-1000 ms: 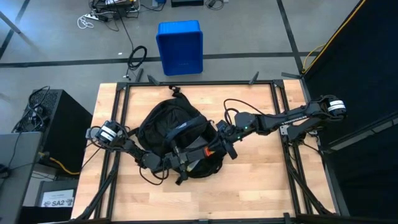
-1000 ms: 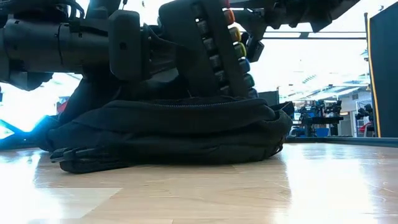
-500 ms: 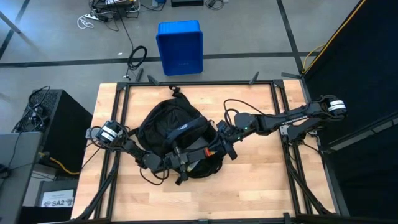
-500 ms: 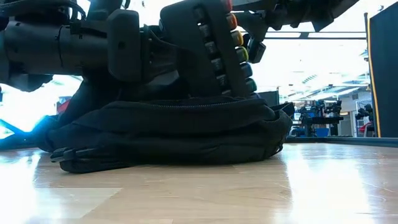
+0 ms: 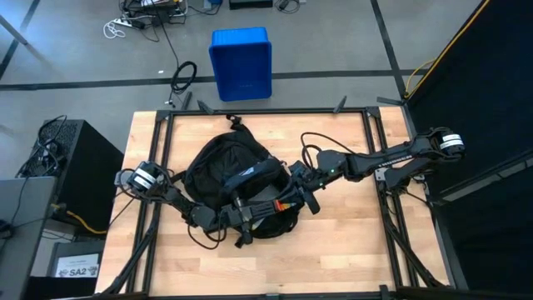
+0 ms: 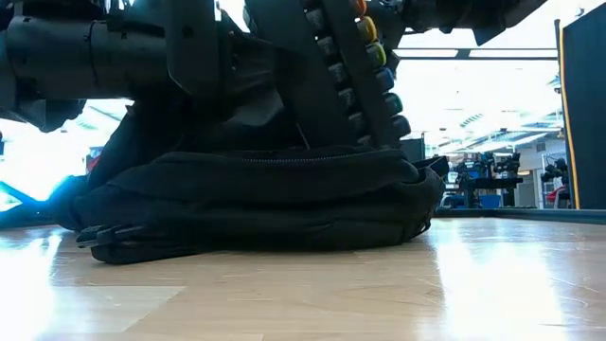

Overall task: Unpack backpack
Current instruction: Remove the black medicine organizer from the black backpack

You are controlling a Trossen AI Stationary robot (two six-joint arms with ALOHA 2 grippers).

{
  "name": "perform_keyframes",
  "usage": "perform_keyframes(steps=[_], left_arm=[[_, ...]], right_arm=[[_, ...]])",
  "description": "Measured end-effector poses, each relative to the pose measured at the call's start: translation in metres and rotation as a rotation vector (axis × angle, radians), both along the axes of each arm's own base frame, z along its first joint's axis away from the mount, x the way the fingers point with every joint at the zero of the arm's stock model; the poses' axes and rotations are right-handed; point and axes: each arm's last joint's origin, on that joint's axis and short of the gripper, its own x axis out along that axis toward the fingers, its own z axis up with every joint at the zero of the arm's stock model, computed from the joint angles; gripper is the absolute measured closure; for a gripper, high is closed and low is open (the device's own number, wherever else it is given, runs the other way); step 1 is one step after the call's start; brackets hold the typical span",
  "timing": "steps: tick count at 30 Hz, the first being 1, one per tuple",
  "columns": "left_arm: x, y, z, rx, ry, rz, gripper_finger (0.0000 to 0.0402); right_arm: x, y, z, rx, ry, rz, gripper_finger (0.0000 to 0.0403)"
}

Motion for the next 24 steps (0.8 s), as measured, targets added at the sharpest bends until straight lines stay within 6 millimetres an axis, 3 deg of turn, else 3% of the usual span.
perform_keyframes(steps=[12,17,20,24], left_arm=[[-0.006,-0.001,0.032,0.035,-0.069,-0.023,0.0264],[-0.007,-0.003,0.049,0.058,-0.140,-0.120,0.0264],[-0.010,-0.004,0.060,0.059,-0.182,-0.152,0.0265],[-0.013,-0.002,0.069,0.069,-0.207,-0.167,0.0265]], right_arm=[[0.004,-0.001,0.016,0.011,-0.094,0.014,0.0359],[0.007,0.001,0.036,0.048,-0.237,0.115,0.0360],[0.008,0.002,0.058,0.063,-0.346,0.143,0.0359],[0.010,0.003,0.068,0.051,-0.350,0.163,0.0360]])
